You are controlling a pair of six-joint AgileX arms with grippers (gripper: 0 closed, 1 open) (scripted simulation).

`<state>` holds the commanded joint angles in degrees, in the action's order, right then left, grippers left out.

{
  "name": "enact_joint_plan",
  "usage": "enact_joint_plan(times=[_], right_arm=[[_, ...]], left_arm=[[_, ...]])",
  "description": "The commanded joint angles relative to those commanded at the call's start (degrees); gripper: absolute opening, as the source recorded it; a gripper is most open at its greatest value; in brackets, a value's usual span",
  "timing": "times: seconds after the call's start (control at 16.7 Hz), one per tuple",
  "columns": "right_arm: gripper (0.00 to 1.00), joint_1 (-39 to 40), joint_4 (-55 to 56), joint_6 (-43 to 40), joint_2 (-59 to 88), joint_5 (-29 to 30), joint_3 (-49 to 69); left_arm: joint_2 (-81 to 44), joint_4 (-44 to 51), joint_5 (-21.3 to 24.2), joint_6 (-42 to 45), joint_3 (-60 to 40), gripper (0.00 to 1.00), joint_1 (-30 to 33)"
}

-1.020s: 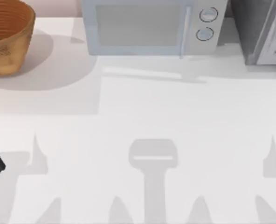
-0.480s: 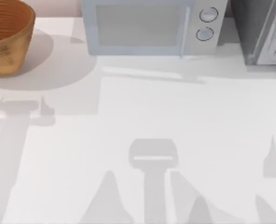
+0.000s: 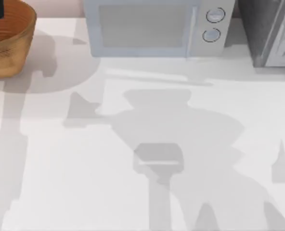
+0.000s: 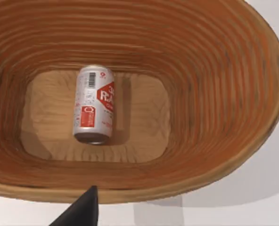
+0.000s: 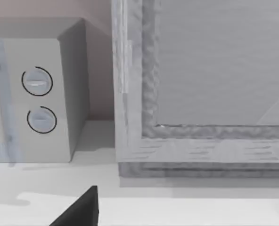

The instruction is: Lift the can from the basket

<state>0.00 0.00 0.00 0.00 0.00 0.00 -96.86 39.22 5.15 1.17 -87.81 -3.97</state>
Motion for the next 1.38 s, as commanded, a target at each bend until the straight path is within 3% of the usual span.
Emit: enact_joint_plan(times=[0.36,0.72,0.96,1.38], right_arm=[[1.0,0.0,0.0,0.0,0.0,0.0,0.0],[1.0,0.0,0.0,0.0,0.0,0.0,0.0],[1.0,0.0,0.0,0.0,0.0,0.0,0.0],[1.0,0.0,0.0,0.0,0.0,0.0,0.0]], left_arm=[[-30.32,16.27,0.98,3.43,-28.64,1.0,-2.48],[-46.63,27.18,1.34,7.31,-49.37,1.0,-4.62],[-51.42,30.22,1.39,8.92,-56.73,1.0,-5.46],[-52.03,30.27,1.38,9.01,-57.33,1.0,-5.22]])
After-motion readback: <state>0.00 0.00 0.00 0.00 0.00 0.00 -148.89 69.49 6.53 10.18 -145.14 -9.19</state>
